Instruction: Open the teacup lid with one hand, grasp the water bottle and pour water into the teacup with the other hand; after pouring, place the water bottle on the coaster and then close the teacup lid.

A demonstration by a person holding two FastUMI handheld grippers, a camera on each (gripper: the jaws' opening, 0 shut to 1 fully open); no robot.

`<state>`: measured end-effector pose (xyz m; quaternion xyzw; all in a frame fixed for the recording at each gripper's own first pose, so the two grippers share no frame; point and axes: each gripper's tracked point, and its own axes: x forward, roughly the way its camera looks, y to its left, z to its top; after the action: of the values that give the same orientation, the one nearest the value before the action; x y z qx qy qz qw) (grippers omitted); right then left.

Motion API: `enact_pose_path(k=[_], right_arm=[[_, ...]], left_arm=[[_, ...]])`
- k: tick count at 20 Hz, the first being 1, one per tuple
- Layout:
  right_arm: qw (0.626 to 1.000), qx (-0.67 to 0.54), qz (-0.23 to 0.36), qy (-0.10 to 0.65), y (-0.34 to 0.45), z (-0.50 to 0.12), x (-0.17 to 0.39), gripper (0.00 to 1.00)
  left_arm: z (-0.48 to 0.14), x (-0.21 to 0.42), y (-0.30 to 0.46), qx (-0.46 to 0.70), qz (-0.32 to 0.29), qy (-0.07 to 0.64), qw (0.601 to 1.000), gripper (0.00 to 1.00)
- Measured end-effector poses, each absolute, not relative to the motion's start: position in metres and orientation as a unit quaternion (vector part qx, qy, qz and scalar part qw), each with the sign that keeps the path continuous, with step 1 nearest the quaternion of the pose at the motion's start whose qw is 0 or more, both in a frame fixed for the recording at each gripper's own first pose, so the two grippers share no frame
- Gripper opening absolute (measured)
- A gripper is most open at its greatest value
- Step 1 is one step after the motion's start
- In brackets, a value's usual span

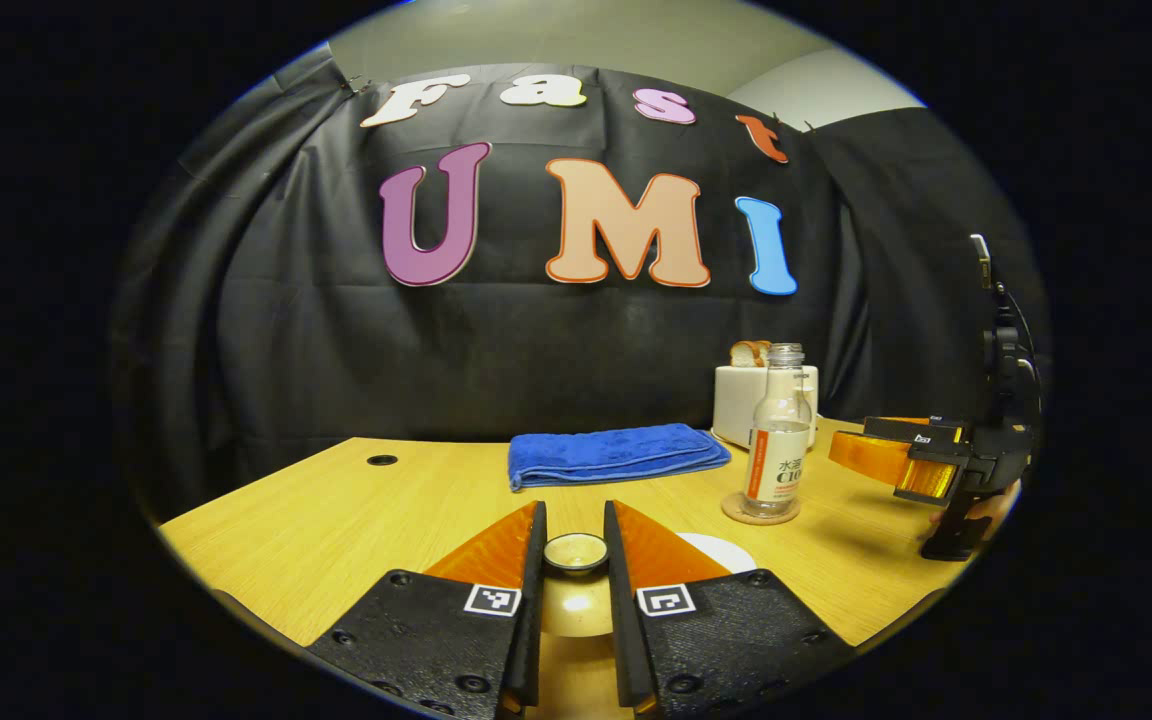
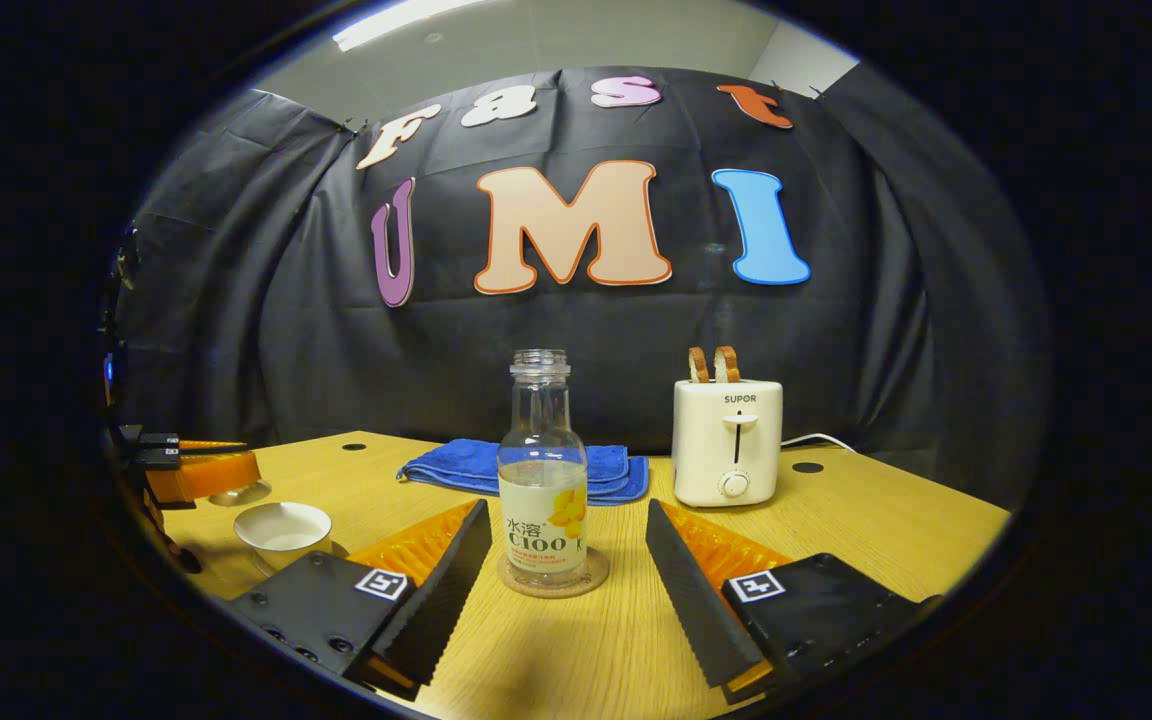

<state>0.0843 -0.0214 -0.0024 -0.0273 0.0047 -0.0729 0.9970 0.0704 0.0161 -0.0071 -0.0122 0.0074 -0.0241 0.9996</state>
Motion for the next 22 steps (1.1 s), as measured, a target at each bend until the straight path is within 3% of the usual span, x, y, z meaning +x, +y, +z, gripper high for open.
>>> enact_pose_path(k=[2,4,6,22], right_arm=[[0.997,-0.027,-0.070,0.004,-0.021,-0.001,0.079,0.94],[0.997,-0.027,-0.068,0.005,-0.022,-0.001,0.073,0.99],[0.997,-0.027,-0.069,0.005,-0.023,0.000,0.066,0.94],[0.998,-0.026,-0.052,0.007,-0.026,0.001,0.044,0.99]], left_arm=[[-0.007,0.073,0.005,-0.012,-0.037,0.007,0.999,0.28],[-0.007,0.075,-0.007,-0.012,-0.049,0.008,0.999,0.27],[-0.007,0.076,-0.015,-0.011,-0.060,0.008,0.998,0.27],[-0.026,0.087,-0.038,0.017,-0.112,0.070,0.991,0.28]])
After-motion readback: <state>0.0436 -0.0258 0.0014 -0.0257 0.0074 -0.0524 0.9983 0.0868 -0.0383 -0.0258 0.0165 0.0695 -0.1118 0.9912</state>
